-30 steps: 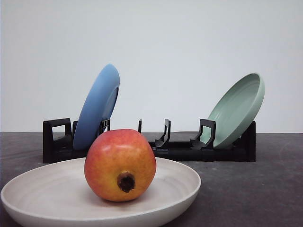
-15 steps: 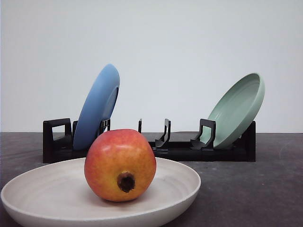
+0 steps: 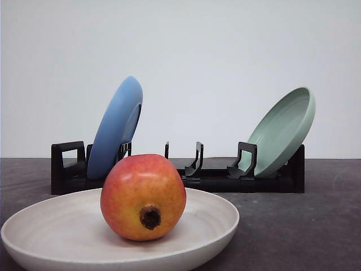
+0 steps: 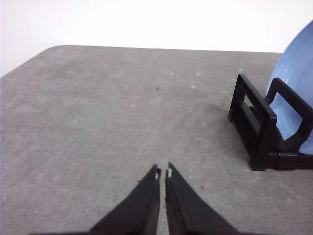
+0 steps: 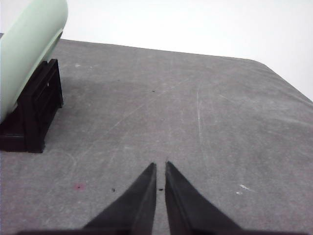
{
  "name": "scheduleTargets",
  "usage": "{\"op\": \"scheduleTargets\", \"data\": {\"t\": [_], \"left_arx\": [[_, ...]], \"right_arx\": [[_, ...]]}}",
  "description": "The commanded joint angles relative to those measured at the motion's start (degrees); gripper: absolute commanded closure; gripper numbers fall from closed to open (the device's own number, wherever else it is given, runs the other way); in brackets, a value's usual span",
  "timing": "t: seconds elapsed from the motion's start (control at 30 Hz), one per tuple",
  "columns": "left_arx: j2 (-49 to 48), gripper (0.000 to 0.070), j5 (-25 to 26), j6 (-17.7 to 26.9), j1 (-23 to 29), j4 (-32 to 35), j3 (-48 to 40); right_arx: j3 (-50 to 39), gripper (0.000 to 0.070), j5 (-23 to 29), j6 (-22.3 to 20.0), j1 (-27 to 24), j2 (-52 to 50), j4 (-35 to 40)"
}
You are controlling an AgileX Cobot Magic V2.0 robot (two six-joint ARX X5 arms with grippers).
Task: Place pomegranate in white plate
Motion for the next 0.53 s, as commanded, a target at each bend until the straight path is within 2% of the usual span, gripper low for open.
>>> {"op": "scheduleTargets", "data": {"t": [0.0, 0.5], "left_arx": [[-0.09, 0.07, -0.12, 0.5, 0.09, -0.15, -0.63], [-0.09, 0.07, -0.13, 0.5, 0.09, -0.15, -0.63]], "right_arx": [[-0.24, 0.067, -0.02, 0.0, 0.02, -0.09, 0.44], [-0.24, 0.067, -0.02, 0.0, 0.02, -0.09, 0.44]]}}
